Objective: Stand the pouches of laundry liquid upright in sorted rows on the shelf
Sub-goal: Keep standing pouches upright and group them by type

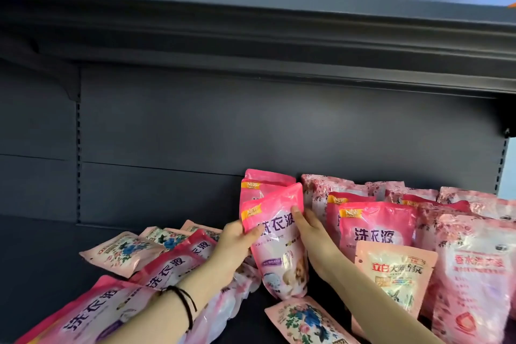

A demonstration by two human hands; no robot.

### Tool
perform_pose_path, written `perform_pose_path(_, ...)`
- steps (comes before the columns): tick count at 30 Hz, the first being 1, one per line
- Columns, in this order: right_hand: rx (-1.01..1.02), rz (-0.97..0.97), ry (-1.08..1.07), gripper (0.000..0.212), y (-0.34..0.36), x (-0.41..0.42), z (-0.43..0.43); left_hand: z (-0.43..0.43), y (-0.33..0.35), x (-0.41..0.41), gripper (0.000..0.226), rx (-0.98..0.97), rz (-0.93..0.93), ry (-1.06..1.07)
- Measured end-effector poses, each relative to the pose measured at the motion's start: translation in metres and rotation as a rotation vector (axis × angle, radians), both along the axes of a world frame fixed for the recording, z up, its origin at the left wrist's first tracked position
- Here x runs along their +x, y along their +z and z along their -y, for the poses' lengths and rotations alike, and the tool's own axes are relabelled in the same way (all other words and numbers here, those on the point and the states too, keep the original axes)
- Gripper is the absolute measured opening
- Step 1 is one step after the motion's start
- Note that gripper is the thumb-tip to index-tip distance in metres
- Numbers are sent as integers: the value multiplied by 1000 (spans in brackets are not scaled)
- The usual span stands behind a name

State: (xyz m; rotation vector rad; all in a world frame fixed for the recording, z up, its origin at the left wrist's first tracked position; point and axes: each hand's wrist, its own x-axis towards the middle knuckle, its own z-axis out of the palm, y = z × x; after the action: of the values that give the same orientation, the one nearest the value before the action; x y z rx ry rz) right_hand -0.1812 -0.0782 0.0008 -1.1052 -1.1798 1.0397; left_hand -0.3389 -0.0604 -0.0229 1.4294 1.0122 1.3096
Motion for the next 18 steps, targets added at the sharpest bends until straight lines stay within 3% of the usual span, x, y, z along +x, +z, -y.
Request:
perform_pose_path(2, 8, -203, 30, 29, -3, 0, -10, -10, 5, -1, 9, -34, 11, -21)
perform_pose_path(4, 41, -278, -39, 22, -5, 2, -20, -17, 12, 1, 9, -42, 23, -32)
perform_pose_path(9, 119, -136, -298, 9, -7, -1, -28, -34, 19, 11, 16, 26, -103, 5)
perform_pose_path(13, -82, -25, -335, 70, -17, 2, -24, -37, 1, 13, 41, 30, -240, -84)
perform_pose_path(18, -305, -55, -237, 85, -18, 2, -24, -40, -9, 22, 40, 126, -447, 69)
